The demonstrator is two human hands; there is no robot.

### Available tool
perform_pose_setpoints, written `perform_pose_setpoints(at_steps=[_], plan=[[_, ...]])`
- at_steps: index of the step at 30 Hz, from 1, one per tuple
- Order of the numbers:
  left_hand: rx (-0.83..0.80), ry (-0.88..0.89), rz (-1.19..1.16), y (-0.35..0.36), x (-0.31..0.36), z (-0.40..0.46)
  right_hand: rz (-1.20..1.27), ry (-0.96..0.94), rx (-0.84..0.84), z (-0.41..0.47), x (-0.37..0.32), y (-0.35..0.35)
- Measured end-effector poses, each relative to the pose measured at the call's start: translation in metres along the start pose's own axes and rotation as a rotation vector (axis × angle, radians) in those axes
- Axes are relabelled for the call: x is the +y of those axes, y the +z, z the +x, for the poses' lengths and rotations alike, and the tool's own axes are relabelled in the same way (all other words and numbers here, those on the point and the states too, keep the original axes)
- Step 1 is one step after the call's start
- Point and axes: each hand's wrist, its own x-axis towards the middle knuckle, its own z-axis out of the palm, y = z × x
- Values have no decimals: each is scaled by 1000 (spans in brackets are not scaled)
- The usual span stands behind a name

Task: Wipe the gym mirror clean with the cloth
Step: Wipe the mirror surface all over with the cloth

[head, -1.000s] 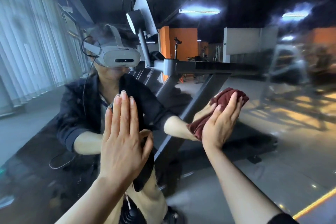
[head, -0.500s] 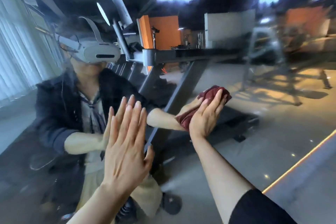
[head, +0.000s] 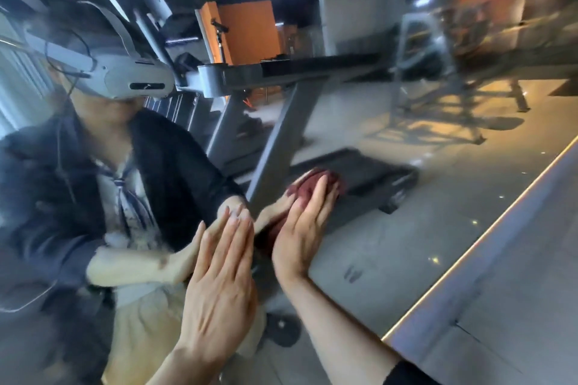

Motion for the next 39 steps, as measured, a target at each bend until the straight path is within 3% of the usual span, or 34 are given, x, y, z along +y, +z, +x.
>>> perform_pose_setpoints(at_steps=[2, 4, 8, 10, 15, 22, 28, 30, 35, 39], plan=[[4, -7, -6, 5, -1, 2, -76, -127, -122, -50, 8, -6], [-32, 11, 28, 5, -3, 3, -60, -147, -144, -29, 20, -12], [-96, -8, 81, 3, 0, 4, -49, 106, 92, 65, 35, -17], [-90, -8, 68, 2, 1, 4, -42, 122, 82, 43, 34, -13], [7, -10, -84, -6, -3, -1, -159, -331, -386, -119, 37, -24], [6, -54, -67, -10, -13, -52, -59, -56, -30, 23, 5, -12], [-22, -137, -114, -3, -6, -77, -227, -239, -344, -119, 46, -40], [-48, -153, -96, -5, -8, -83, -222, -298, -330, -91, 45, -39], [-81, -220, -90, -6, -5, -97, -196, -209, -201, -21, 11, -29], [-90, -253, -108, -3, 0, -109, -331, -439, -426, -114, 41, -47]])
